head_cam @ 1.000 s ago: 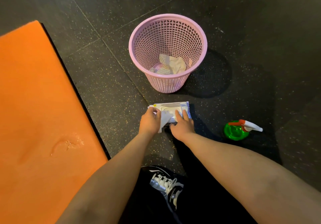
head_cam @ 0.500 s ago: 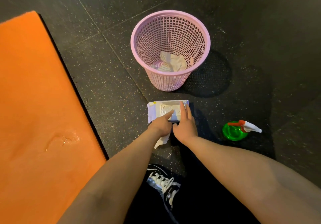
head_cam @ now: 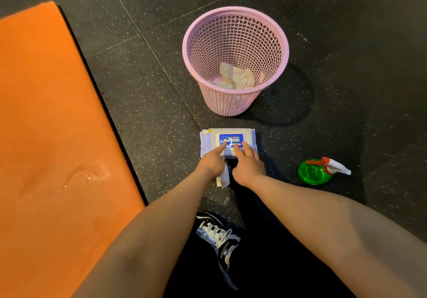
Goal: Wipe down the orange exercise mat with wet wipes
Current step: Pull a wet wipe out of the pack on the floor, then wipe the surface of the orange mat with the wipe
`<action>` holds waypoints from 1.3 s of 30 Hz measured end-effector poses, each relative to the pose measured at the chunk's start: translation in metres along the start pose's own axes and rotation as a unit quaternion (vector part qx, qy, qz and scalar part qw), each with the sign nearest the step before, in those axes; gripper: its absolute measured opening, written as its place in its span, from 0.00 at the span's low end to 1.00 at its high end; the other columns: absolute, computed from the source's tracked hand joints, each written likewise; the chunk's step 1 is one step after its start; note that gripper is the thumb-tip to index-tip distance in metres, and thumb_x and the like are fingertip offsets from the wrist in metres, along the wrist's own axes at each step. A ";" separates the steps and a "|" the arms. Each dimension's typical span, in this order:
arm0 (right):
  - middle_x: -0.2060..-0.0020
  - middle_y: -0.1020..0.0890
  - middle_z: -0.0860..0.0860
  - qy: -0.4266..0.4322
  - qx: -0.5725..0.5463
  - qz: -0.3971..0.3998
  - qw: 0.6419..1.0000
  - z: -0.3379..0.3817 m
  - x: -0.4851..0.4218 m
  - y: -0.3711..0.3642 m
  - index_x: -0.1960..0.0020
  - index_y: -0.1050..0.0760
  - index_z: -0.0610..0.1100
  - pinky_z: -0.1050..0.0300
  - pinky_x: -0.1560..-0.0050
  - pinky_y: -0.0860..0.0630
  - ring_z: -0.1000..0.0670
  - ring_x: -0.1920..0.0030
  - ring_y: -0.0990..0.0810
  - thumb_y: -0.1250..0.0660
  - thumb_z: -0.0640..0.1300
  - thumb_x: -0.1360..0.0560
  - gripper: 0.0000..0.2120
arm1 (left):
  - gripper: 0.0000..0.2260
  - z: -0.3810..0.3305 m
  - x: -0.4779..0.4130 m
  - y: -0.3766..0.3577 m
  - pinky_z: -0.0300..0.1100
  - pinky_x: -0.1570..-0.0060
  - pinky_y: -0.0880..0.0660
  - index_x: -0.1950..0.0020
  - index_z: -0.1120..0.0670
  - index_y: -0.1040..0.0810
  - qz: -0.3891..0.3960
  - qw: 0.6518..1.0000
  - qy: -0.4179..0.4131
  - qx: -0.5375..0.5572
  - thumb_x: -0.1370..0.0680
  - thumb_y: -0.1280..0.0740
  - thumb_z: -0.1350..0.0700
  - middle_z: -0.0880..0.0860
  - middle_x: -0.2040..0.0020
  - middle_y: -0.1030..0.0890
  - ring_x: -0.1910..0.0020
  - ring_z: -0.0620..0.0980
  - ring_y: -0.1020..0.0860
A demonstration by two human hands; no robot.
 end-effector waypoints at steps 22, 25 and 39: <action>0.41 0.22 0.46 0.180 -0.211 0.000 0.961 0.252 0.132 -0.066 0.37 0.25 0.45 0.54 0.53 0.27 0.47 0.45 0.22 0.40 0.41 0.17 0.11 | 0.05 0.178 0.198 0.157 0.57 0.42 0.21 0.46 0.48 0.20 -0.319 0.801 0.113 0.493 0.18 0.35 0.54 0.57 0.44 0.18 0.46 0.58 0.18; 0.37 0.24 0.44 0.215 -0.167 0.033 0.962 0.286 0.155 -0.109 0.35 0.26 0.42 0.48 0.42 0.25 0.43 0.40 0.23 0.38 0.41 0.19 0.13 | 0.06 0.227 0.242 0.147 0.56 0.48 0.20 0.43 0.48 0.21 -0.360 0.761 0.131 0.523 0.17 0.36 0.52 0.57 0.48 0.17 0.51 0.58 0.18; 0.44 0.18 0.46 0.342 -0.036 0.230 0.911 0.329 0.312 -0.365 0.48 0.24 0.50 0.50 0.50 0.23 0.42 0.46 0.19 0.38 0.40 0.21 0.07 | 0.15 0.424 0.470 0.002 0.49 0.56 0.25 0.34 0.54 0.23 -0.577 0.532 0.240 0.572 0.16 0.37 0.47 0.56 0.44 0.19 0.49 0.57 0.20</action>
Point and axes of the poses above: each hand's wrist, its own x-axis away from the middle knuckle, its own y-axis out of the back of the hand, z = x × y, the point moved 10 cm from there along -x, towards the middle knuckle
